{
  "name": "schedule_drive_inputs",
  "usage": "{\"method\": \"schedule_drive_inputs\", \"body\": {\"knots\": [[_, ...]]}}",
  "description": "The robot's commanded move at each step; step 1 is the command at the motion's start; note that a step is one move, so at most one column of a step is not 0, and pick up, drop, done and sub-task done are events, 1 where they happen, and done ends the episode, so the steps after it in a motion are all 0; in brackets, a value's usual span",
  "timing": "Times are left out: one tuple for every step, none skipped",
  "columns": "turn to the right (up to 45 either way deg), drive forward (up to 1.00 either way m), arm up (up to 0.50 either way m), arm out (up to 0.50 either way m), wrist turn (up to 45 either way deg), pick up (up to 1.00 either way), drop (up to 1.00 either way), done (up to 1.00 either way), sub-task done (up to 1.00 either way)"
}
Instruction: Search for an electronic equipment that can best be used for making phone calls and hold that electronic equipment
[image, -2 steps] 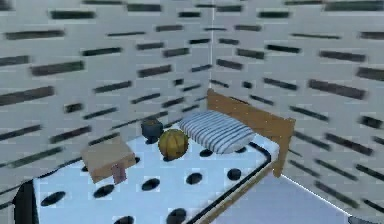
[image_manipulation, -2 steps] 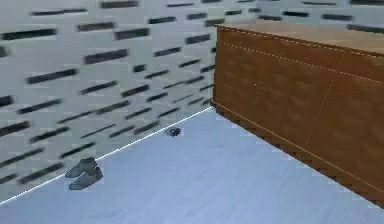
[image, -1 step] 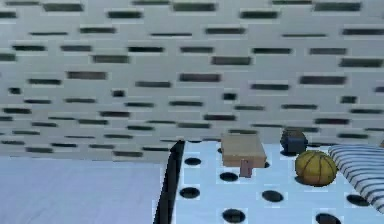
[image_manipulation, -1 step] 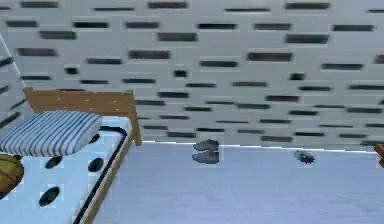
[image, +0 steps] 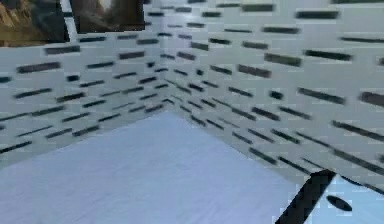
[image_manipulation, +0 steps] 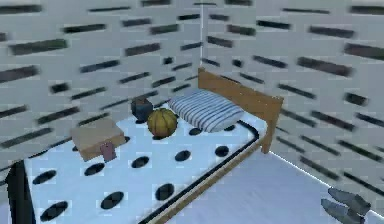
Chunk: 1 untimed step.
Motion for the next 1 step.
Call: {"method": "schedule_drive_inputs", "body": {"knots": [[-24.0,0.0,0.0,0.0,0.0,0.0,0.0,0.0,0.0]]}}
